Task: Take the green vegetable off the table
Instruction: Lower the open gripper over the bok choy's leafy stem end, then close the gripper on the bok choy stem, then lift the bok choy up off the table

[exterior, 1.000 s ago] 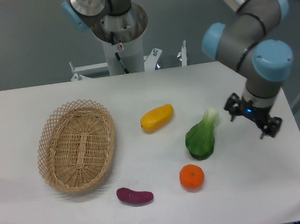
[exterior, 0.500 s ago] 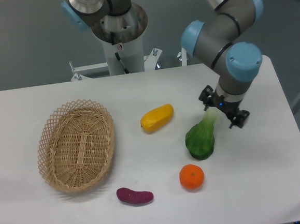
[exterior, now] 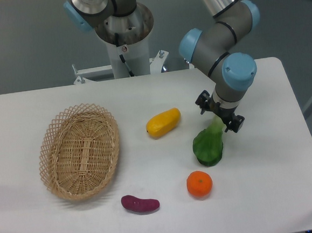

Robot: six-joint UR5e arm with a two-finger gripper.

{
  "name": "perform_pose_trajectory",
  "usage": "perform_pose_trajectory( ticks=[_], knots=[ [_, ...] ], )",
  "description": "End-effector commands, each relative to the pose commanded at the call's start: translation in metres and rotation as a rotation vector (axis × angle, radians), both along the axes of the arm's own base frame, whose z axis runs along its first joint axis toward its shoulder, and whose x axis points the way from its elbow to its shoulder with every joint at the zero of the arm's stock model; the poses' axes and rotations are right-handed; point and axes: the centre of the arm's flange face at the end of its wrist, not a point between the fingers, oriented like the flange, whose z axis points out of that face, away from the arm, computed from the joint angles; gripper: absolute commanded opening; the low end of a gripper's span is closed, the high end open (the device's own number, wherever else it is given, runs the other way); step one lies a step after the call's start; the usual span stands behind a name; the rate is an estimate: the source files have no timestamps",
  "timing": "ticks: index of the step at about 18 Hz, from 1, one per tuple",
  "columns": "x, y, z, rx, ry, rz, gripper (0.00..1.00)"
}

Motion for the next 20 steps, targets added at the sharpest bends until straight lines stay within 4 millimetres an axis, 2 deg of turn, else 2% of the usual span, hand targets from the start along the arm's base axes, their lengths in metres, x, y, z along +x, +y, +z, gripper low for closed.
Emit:
perform_pose_trajectory(
  ticks=[5, 12, 16, 20],
  knots=[
    [0.001, -0.002, -0.014, 0.016, 0.035, 0.005, 0.99],
    [0.000, -0.001, -0.022, 0.019, 0.049, 0.018, 0.60],
    [-0.005, -0.001, -0.016, 0.006, 0.067, 0.016, 0.37],
    [-0.019, -0.003, 0.003, -0.054, 0.116, 0.004, 0.33]
  ],
)
